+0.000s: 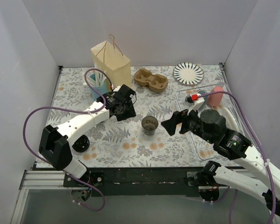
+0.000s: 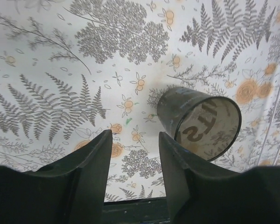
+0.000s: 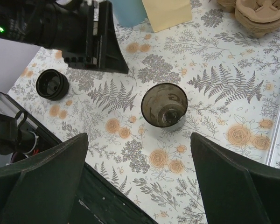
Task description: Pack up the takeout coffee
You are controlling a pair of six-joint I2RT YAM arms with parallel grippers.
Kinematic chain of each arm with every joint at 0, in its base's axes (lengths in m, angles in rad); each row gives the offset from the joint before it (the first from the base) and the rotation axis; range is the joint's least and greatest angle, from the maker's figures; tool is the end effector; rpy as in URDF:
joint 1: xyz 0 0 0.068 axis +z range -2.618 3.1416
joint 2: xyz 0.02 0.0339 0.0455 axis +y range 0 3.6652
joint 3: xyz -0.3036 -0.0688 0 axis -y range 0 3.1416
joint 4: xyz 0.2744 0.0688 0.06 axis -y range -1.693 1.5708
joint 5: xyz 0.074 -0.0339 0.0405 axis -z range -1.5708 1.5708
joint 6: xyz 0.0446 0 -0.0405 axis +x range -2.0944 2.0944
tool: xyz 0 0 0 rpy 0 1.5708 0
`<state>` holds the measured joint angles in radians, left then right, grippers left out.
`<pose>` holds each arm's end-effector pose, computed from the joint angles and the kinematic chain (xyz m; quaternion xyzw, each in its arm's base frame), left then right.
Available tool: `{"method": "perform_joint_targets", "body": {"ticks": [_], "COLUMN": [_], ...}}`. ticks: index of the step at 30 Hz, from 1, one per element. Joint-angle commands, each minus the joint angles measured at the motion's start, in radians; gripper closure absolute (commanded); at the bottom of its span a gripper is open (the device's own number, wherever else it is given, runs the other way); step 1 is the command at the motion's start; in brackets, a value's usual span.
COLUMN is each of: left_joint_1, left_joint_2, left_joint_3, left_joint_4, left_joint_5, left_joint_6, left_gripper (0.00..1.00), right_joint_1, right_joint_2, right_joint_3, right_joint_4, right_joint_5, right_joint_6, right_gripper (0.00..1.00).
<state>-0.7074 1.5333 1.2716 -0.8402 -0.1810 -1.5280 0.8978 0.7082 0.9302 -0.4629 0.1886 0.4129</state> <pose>0.2655 -0.2165 0.2987 -0.4056 0.8799 -0.1695 0.1803 0.1052 0.1185 0.4018 -0.1317 0.7745 0.3156 0.5322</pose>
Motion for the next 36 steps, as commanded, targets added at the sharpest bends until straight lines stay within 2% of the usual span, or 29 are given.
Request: {"method": "perform_joint_targets", "body": {"ticks": [1,5,6,12,15,17,22,26,36], "left_joint_1": [0.042,0.150,0.214,0.413,0.476,0.483,0.503,0.517,0.528], "left_joint_2": [-0.076,-0.174,-0.200,-0.409,-0.429,-0.404,-0.270,-0.228,-0.254], "left_joint_3": [0.061,-0.042,-0.073,-0.277,-0.348,-0.366,-0.393,-0.417,-0.420], "left_joint_4": [-0.178,-0.266,-0.272,-0.255,-0.208,-0.157,-0.140,-0.114,-0.163], "left_joint_5": [-0.184,-0.270,-0.268,-0.302,-0.246,-0.210,-0.216,-0.213,-0.331], "left_joint_6": [-0.035,-0.116,-0.118,-0.100,-0.075,-0.046,-0.069,-0.076,-0.166], "left_gripper": [0.55,0.56,0.56,0.61,0.59,0.57,0.56,0.56,0.56], "right_joint_1": [0.001,0.000,0.000,0.000,0.000,0.000,0.000,0.000,0.000], "right_joint_2": [-0.012,-0.007,-0.007,-0.029,-0.029,-0.026,-0.029,-0.042,-0.039], "right_joint_3": [-0.017,-0.024,-0.025,-0.053,-0.050,-0.045,-0.016,-0.014,-0.016], "right_joint_4": [0.032,0.023,0.023,0.050,0.052,0.052,0.041,0.038,0.040], "right_joint_5": [0.022,0.018,0.018,0.009,0.006,0.006,0.006,0.020,0.029], "right_joint_6": [-0.016,-0.014,-0.014,-0.019,-0.028,-0.037,-0.046,-0.048,-0.060], "right_gripper": [0.02,0.02,0.02,0.02,0.02,0.02,0.02,0.02,0.02]}}
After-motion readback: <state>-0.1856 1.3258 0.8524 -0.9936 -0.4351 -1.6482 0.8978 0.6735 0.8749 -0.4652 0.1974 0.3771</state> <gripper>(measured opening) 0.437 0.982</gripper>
